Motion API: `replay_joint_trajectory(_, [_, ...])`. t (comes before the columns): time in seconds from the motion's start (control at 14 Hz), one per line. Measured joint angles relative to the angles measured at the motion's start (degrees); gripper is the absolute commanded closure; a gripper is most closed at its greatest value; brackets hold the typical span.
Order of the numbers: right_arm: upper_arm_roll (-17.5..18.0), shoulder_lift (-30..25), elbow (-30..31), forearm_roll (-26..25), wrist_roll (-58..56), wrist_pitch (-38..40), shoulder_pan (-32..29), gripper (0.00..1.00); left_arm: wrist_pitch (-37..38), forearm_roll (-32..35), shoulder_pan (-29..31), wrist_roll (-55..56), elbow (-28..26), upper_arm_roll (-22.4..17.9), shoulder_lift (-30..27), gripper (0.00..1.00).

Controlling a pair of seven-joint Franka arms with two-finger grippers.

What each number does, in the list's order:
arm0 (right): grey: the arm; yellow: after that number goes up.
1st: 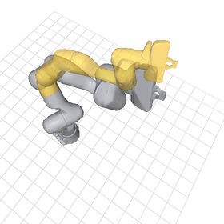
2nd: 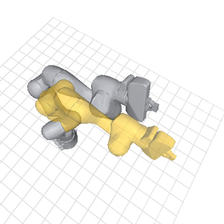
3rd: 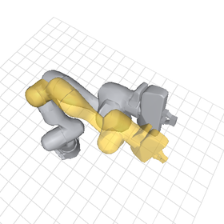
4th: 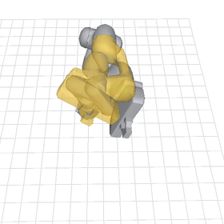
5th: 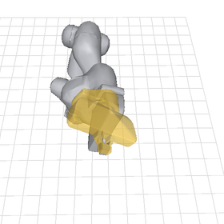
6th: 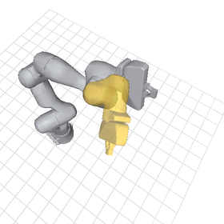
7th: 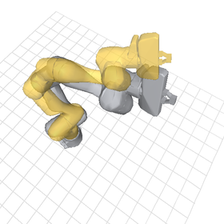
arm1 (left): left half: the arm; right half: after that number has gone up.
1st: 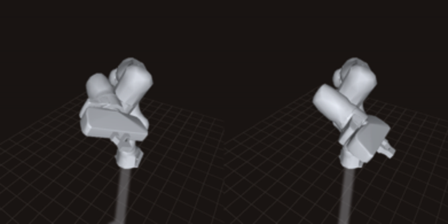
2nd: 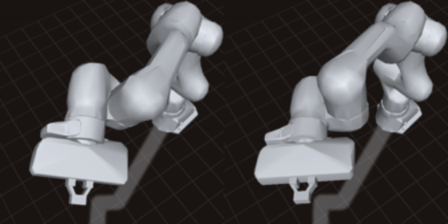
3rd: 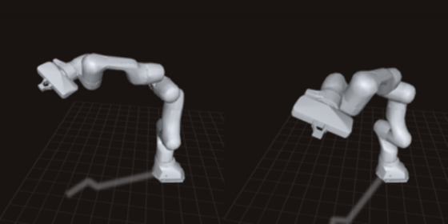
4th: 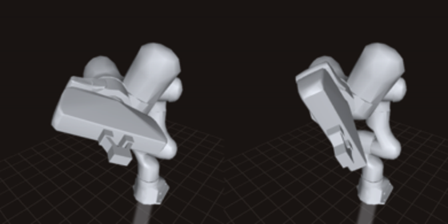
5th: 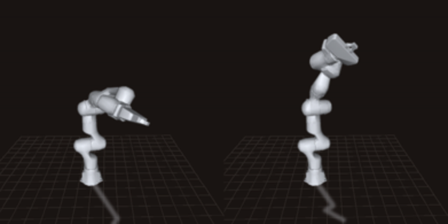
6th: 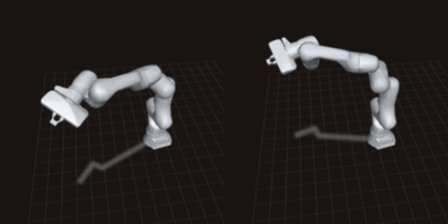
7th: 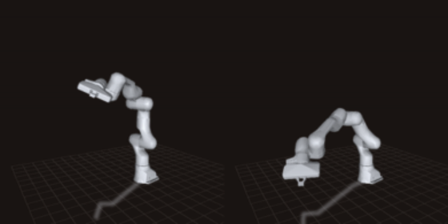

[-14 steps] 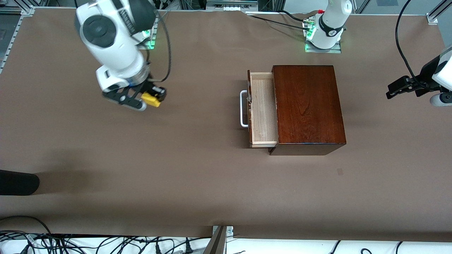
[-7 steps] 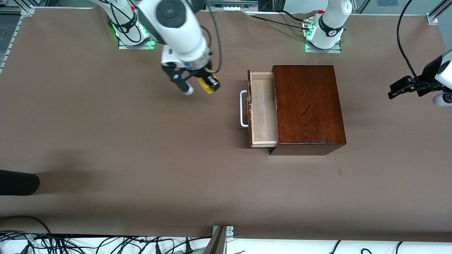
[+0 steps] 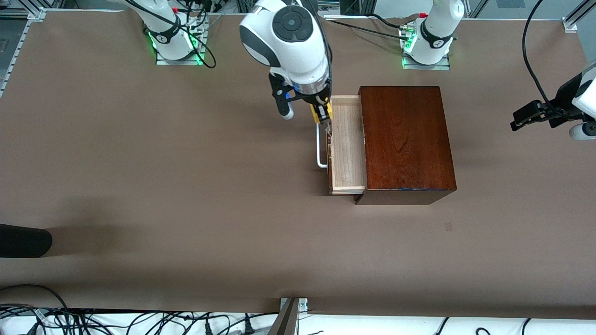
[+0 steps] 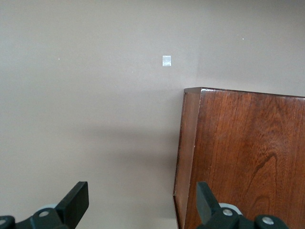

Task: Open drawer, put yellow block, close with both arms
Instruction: 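Carry the yellow cube with the right gripper over the open drawer, then lower the cube into the drawer and open the right gripper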

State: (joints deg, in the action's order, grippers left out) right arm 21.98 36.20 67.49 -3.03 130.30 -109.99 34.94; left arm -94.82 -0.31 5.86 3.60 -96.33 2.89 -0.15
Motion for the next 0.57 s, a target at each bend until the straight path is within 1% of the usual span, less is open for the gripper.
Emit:
replay_joint_trajectory(0.14, [-0.92, 2.12, -1.40, -0.06, 4.17, -2.09, 1.97, 1.00, -0.13, 0.00, 0.00, 0.00, 0.00, 0.00, 0.00, 0.00])
replay_joint_trajectory(0.43, [-5.88, 5.77, -1.90, -0.09, 8.79, -6.77, 7.89, 1.00, -0.15, 0.00, -0.01, 0.00, 0.00, 0.00, 0.00, 0.00])
replay_joint_trajectory(0.57, [-7.33, 7.84, -2.00, -0.09, 9.65, -8.81, 9.68, 1.00, -0.16, 0.00, -0.01, 0.00, 0.01, 0.00, 0.00, 0.00])
